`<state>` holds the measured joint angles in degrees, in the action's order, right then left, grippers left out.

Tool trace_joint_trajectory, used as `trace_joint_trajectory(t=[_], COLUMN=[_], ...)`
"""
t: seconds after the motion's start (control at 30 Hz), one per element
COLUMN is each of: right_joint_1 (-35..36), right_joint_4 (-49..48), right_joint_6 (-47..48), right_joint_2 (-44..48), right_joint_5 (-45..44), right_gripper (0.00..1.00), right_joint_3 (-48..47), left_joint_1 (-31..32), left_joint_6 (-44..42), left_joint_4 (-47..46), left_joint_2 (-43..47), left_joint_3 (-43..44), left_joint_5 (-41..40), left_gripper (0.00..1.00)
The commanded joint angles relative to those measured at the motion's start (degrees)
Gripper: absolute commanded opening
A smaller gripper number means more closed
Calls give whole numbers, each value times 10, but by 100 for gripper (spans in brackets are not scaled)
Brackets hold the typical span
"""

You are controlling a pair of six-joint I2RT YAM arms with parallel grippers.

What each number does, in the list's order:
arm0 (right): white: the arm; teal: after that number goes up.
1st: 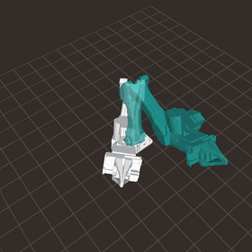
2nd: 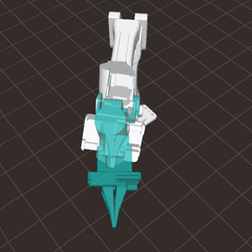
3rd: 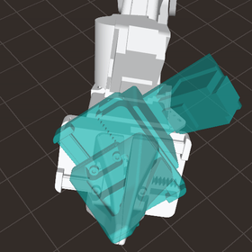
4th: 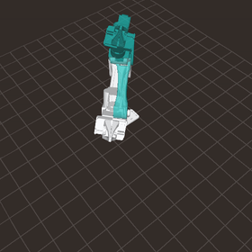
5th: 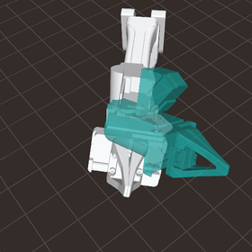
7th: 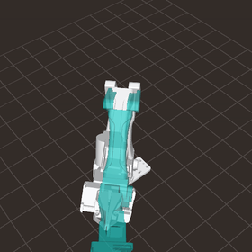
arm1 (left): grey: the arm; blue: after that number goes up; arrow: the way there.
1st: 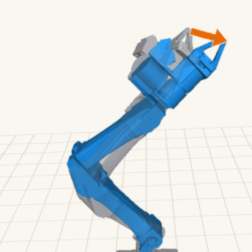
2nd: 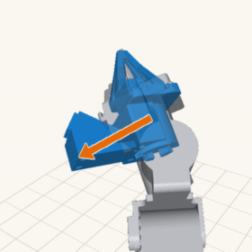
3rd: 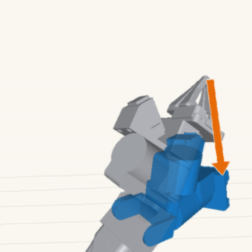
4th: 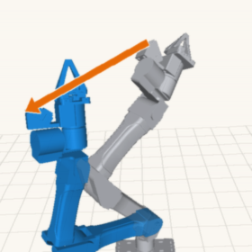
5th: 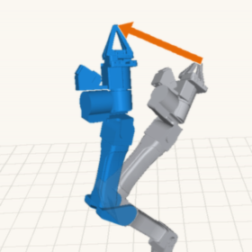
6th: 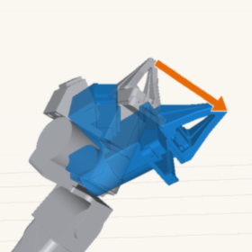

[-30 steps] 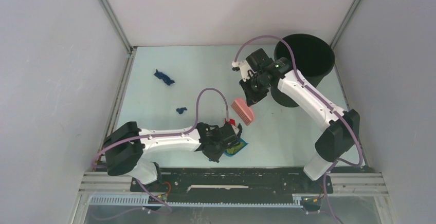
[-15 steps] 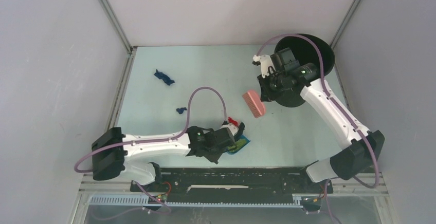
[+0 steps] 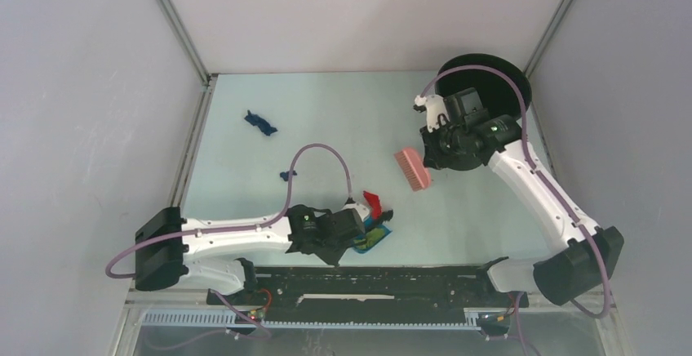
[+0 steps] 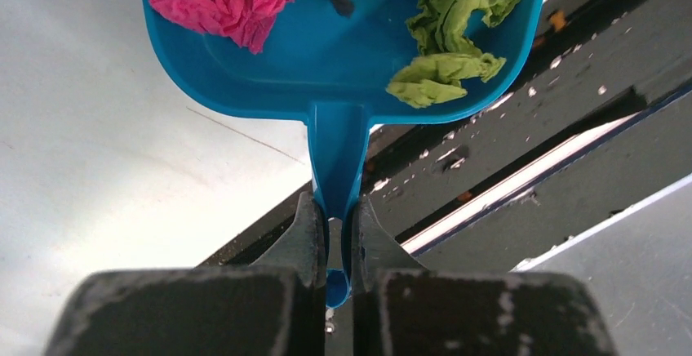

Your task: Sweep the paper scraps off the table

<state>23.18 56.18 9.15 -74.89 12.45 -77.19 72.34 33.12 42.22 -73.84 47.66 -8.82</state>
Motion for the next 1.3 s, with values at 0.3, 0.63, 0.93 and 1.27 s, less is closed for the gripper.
trace_joint_trajectory(t=[0.3, 0.63, 0.93, 1.27], right_joint_1=[107, 172, 109, -30], right_joint_4=[-39, 58, 65, 55], right_joint_6=[31, 16, -2, -2], right_joint_2=[-115, -200, -149, -57], right_joint_5=[-71, 86, 121, 118], right_gripper=[0, 0, 0, 0], right_joint_3=[-8, -90, -99, -117], left_joint_1=[16, 10, 10, 10], left_joint_6=[17, -6, -2, -21], left_joint_4=[18, 1, -7, -53], left_joint_2=[-37, -118, -70, -18], left_joint_3=[-27, 26, 37, -3], left_joint_5=[52, -2, -62, -98], left_gripper=[0, 0, 0, 0])
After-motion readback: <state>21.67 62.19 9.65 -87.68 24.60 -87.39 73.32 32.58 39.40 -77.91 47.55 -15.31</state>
